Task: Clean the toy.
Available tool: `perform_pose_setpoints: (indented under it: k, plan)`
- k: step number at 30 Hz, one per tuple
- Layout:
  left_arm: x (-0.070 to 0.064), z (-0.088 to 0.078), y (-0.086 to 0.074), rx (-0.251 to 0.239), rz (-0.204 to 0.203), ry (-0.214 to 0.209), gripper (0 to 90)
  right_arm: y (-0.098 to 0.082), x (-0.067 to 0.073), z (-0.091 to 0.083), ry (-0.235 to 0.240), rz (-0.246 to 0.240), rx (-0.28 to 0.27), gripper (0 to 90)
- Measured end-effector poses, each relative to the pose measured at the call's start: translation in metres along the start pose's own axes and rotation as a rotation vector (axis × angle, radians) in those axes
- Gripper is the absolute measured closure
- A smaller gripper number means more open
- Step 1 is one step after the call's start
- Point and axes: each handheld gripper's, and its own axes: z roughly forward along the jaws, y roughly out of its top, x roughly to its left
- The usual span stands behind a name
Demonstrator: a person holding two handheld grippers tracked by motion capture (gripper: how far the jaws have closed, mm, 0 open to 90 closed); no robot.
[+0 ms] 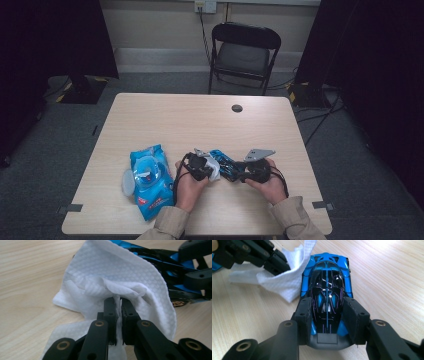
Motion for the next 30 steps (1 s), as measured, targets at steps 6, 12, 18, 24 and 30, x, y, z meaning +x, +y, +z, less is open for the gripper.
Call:
perform_pose_setpoints:
  k: [6,12,18,24,30]
  plan:
    - [-0.013,0.002,-0.003,0.004,0.027,-0.055,84.5,0.0,0.0,0.0,-0.003,-0.001,-0.003,59.4]
    - [-0.028,0.004,-0.005,0.009,0.062,-0.092,84.5,0.0,0.001,0.0,-0.005,-0.002,-0.002,59.5]
    - [-0.042,0.006,-0.007,0.017,0.092,-0.121,84.6,0.0,0.0,0.001,-0.003,-0.001,-0.004,59.5]
    - [-0.053,0.007,-0.01,0.018,0.11,-0.156,84.7,0.0,0.001,0.001,-0.003,0.001,-0.004,59.5]
    - [-0.061,0.008,-0.013,0.016,0.138,-0.203,84.6,0.0,0.0,0.001,-0.003,-0.002,-0.004,59.5]
